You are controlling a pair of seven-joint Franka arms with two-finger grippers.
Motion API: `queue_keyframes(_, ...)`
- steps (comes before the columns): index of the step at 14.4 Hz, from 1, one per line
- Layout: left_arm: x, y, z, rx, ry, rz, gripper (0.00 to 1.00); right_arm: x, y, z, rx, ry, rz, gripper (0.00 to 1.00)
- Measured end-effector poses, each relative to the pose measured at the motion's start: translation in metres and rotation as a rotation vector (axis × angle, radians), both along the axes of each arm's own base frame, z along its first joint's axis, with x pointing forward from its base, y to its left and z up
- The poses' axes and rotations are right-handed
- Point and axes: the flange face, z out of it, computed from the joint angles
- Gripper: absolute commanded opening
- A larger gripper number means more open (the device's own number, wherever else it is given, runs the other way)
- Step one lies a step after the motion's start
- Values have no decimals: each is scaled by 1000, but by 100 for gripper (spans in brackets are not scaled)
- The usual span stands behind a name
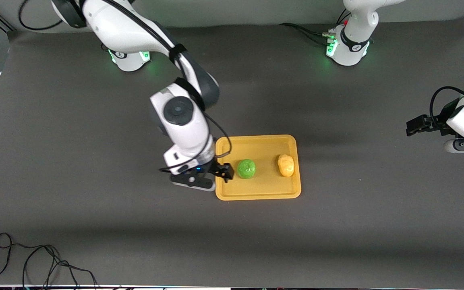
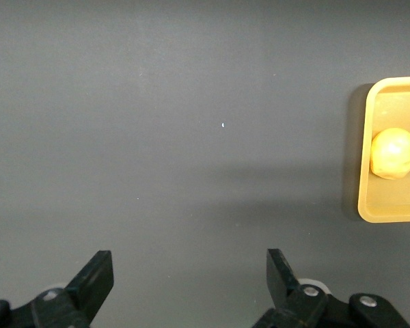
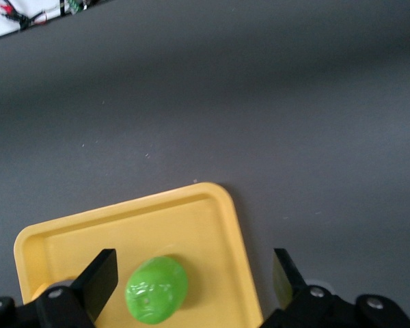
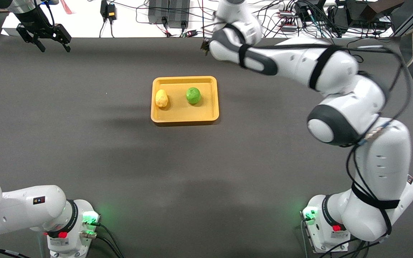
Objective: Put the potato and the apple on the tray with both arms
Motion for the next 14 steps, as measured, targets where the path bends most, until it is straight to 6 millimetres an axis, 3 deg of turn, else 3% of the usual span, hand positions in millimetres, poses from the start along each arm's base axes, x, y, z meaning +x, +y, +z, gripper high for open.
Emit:
queue_keyframes(2,0,0,0,0,-3,0,100,1,-33,27,1,-12,2,100)
queue_keyframes(7,1,0,1,0,-7,-1,100,-1,-120,69,-30,15,-4,100)
queue_keyframes(12,1,-1,2,0,-14,-2,100,-9,-238,148,-52,33,-21,100)
queue_keyframes(14,2,-1,2,0,-16,-2,100,-20,-275,174,-52,24,-35,100)
